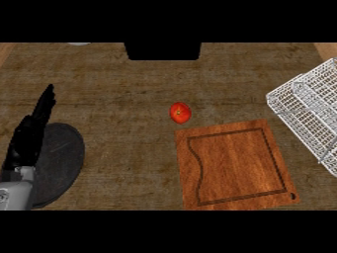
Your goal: Pick the can from the cutting board and place it in the tiered basket
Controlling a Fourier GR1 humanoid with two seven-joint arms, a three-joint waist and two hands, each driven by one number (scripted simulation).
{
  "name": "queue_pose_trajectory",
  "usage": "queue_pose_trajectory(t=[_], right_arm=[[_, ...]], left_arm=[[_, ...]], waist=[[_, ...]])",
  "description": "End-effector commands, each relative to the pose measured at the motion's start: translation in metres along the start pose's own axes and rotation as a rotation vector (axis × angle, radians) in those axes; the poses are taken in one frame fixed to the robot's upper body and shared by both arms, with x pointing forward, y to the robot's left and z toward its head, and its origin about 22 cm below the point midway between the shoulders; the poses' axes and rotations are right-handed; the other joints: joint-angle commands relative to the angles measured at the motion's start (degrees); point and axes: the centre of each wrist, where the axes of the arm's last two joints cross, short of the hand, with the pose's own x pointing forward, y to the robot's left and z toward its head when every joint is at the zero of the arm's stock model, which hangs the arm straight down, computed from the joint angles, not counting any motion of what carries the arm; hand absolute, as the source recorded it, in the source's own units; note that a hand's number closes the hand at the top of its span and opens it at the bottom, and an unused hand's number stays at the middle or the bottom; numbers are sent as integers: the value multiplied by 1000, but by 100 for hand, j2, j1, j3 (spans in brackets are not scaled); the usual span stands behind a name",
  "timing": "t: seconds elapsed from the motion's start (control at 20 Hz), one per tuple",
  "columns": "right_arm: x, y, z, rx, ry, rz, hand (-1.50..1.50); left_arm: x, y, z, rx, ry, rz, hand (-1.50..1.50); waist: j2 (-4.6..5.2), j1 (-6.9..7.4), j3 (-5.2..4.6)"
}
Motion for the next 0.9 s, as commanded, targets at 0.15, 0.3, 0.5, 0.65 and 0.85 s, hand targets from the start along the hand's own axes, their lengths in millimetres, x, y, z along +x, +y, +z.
queue_pose_trajectory(t=[0.15, 0.3, 0.5, 0.65, 0.85], right_arm=[[-36, 17, -12, 132, 11, -69, 150], [-37, 26, 3, 195, 29, -98, 150], [-55, 37, -7, 295, 220, -320, 150], [-72, 56, -10, 325, 191, -253, -150], [-70, 58, 10, 231, 197, -403, -150]], left_arm=[[2, 2, -6, -8, 8, 17, 0], [-9, 11, 5, 6, -6, -3, 0], [-14, 1, 6, 7, 10, 9, 0], [2, 2, -6, 7, -4, 0, 0], [-6, -9, -2, -2, -4, -8, 0]], waist=[[3, -16, 1], [7, 15, 0], [11, -20, 6], [19, 14, 3], [32, 36, 4]])
